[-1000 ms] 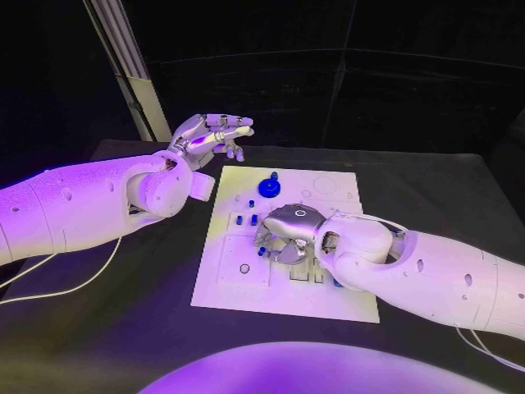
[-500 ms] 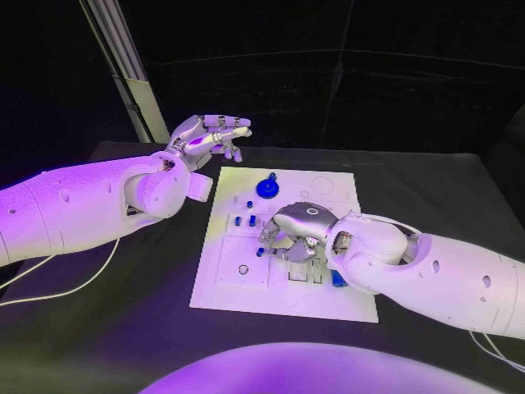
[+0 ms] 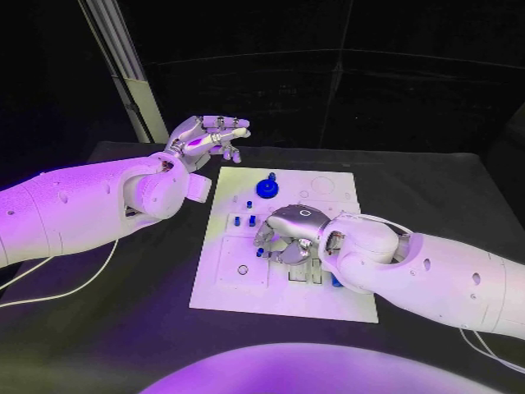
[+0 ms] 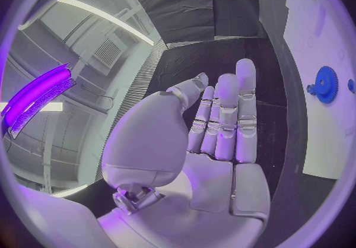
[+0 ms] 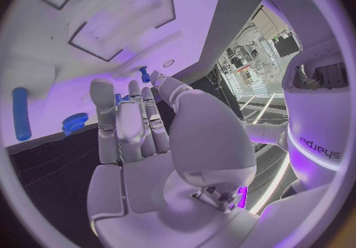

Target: Assemble the parts on the task board

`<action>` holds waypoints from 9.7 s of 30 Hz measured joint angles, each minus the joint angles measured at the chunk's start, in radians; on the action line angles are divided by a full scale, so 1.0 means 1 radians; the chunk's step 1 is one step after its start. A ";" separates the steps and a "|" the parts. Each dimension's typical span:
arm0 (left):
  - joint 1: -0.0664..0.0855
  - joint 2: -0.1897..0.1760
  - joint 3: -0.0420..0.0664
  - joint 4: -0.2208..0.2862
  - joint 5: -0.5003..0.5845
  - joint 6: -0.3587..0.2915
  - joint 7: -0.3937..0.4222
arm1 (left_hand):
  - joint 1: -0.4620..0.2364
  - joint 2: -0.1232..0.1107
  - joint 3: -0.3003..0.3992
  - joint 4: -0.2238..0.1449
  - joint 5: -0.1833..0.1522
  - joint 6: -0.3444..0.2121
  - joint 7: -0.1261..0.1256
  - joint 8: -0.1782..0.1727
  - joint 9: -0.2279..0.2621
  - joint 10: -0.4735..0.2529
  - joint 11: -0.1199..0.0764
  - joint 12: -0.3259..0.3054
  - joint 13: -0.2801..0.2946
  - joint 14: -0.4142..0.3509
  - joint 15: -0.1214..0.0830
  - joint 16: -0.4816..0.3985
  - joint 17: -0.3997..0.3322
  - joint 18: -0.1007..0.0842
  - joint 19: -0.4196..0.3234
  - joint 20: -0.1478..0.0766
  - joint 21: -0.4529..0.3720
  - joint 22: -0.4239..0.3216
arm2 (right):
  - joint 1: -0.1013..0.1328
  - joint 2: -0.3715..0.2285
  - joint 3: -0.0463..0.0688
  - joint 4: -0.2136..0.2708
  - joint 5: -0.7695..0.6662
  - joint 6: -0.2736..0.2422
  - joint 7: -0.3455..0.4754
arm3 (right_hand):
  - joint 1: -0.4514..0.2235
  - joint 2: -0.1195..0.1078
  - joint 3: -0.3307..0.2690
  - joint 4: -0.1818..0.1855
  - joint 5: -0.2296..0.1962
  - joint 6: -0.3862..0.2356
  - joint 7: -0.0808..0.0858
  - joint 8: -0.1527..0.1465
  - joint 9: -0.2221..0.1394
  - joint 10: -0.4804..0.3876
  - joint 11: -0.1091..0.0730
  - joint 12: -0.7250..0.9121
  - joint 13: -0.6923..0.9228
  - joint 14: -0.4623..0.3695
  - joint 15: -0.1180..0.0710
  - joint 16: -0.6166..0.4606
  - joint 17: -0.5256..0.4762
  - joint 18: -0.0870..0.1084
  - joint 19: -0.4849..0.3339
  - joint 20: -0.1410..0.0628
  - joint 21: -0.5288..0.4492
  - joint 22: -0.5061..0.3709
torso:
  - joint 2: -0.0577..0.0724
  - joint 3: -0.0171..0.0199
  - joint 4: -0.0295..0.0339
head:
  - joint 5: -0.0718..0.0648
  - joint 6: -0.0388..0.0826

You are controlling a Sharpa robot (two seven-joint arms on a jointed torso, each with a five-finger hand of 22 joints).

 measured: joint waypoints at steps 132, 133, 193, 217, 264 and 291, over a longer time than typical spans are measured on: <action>0.000 -0.009 -0.017 0.001 0.000 0.007 -0.007 | 0.000 0.000 0.000 -0.005 0.000 0.000 0.000 0.004 0.000 -0.004 -0.004 0.005 -0.002 -0.004 -0.004 0.000 -0.004 0.000 0.000 0.000 -0.004 -0.003 | 0.081 -0.251 0.051 0.145 -0.003 0.021 -0.110 | 0.129 0.052 0.044 -0.037 -0.037 0.100 -0.015 0.032 0.013 0.073 -0.008 0.053 0.005 -0.002 -0.013 0.023 -0.040 0.000 0.022 -0.022 0.030 0.035 | 0.001 0.0013 -0.0009 | -0.038 0.027; 0.000 -0.009 -0.017 0.001 0.000 0.007 -0.007 | 0.000 0.000 0.000 -0.005 0.000 0.000 0.000 0.004 0.000 -0.003 -0.004 0.005 -0.002 -0.004 -0.004 0.000 -0.004 0.000 0.000 0.000 -0.004 -0.003 | 0.081 -0.252 0.051 0.152 0.001 0.015 -0.109 | 0.129 0.052 0.044 -0.037 -0.037 0.100 -0.015 0.032 0.013 0.073 -0.008 0.052 0.005 -0.002 -0.013 0.023 -0.040 0.000 0.022 -0.022 0.030 0.035 | 0.001 0.0013 -0.0010 | -0.038 0.027; 0.000 0.000 -0.017 0.010 0.000 0.010 -0.007 | 0.000 0.000 0.003 -0.008 0.000 0.000 0.000 0.004 0.000 -0.007 0.000 0.004 -0.002 -0.004 -0.004 0.000 -0.005 0.000 0.000 0.000 -0.004 -0.003 | -0.010 0.061 -0.009 0.016 -0.015 0.047 0.017 | 0.118 0.041 0.060 -0.046 -0.032 0.094 -0.010 0.023 0.007 0.073 -0.008 0.027 0.002 -0.002 -0.013 0.023 -0.044 0.000 0.018 -0.018 0.030 0.029 | 0.001 0.0005 -0.0009 | 0.012 -0.007; 0.000 0.001 -0.017 0.008 0.000 0.013 -0.007 | 0.000 0.000 0.003 -0.008 0.000 0.000 0.000 0.005 0.000 -0.007 0.000 0.004 -0.002 -0.004 -0.004 0.000 -0.006 0.000 0.000 0.000 -0.004 -0.003 | -0.010 0.084 -0.022 0.023 -0.085 0.048 -0.004 | 0.045 -0.010 0.035 -0.021 -0.020 0.026 0.008 0.003 -0.001 -0.031 0.012 -0.009 -0.006 -0.002 0.009 0.023 -0.070 0.000 -0.009 0.009 0.019 -0.005 | 0.002 0.0012 -0.0001 | 0.010 -0.004; 0.000 -0.016 -0.032 0.031 0.000 0.018 -0.012 | 0.000 0.000 0.000 -0.011 0.000 0.000 0.000 0.009 0.000 -0.011 -0.004 0.008 -0.003 -0.007 0.000 0.000 -0.008 0.000 0.000 0.000 -0.004 -0.005 | -0.011 -0.489 0.025 0.332 0.359 -0.116 -0.362 | -0.124 0.031 -0.506 0.328 0.148 -0.023 -0.061 0.239 0.078 0.160 -0.071 0.861 0.797 0.000 -0.054 0.238 0.265 -0.032 0.128 -0.052 0.123 0.203 | -0.020 -0.0065 -0.0280 | -0.069 0.024; 0.000 -0.021 -0.034 0.034 0.000 0.020 -0.012 | 0.000 0.000 0.000 -0.011 0.000 0.000 0.000 0.009 0.000 -0.011 -0.004 0.008 -0.003 -0.007 0.000 0.000 -0.008 0.000 0.000 0.000 -0.004 -0.005 | -0.064 -0.397 0.024 0.279 0.225 0.016 -0.488 | -0.144 0.051 -0.570 0.330 0.146 -0.063 -0.056 0.285 0.099 0.139 -0.064 0.879 0.854 0.000 -0.054 0.244 0.265 -0.031 0.128 -0.052 0.123 0.206 | -0.015 -0.0049 -0.0268 | -0.072 0.023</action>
